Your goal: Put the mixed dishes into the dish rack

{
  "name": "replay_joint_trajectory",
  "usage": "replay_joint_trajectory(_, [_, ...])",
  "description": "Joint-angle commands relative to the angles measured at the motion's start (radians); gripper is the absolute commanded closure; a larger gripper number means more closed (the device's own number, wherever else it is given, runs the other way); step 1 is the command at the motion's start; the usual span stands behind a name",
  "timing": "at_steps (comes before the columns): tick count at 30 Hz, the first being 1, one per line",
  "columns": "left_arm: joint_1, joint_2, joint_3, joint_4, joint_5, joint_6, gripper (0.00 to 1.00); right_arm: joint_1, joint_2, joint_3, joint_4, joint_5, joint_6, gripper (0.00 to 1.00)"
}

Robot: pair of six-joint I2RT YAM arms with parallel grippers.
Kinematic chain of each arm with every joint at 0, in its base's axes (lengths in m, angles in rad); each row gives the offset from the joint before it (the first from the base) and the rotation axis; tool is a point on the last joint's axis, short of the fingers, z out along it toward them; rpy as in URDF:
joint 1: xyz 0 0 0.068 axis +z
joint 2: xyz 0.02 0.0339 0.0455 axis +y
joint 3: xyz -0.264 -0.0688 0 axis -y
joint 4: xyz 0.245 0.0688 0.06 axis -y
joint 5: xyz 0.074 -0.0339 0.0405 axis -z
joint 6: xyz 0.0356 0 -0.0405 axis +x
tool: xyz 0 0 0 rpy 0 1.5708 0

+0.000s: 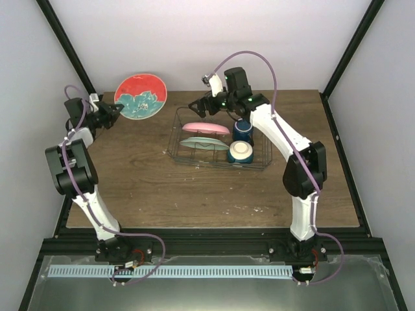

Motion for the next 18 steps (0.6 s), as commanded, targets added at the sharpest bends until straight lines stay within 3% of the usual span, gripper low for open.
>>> replay_joint_trajectory(1, [-0.041, -0.100, 0.040, 0.027, 0.102, 0.041, 1.00, -0.028, 0.062, 0.122, -0.062, -0.135, 0.112, 0.00])
replay_joint_trajectory(9, [-0.124, -0.188, -0.009, -0.027, 0.096, 0.080, 1.00, -0.074, 0.141, 0.215, -0.056, -0.343, 0.275, 0.00])
replay_joint_trajectory(18, [-0.187, -0.246, -0.016, -0.035, 0.086, 0.077, 1.00, -0.100, 0.209, 0.239, -0.064, -0.462, 0.375, 0.00])
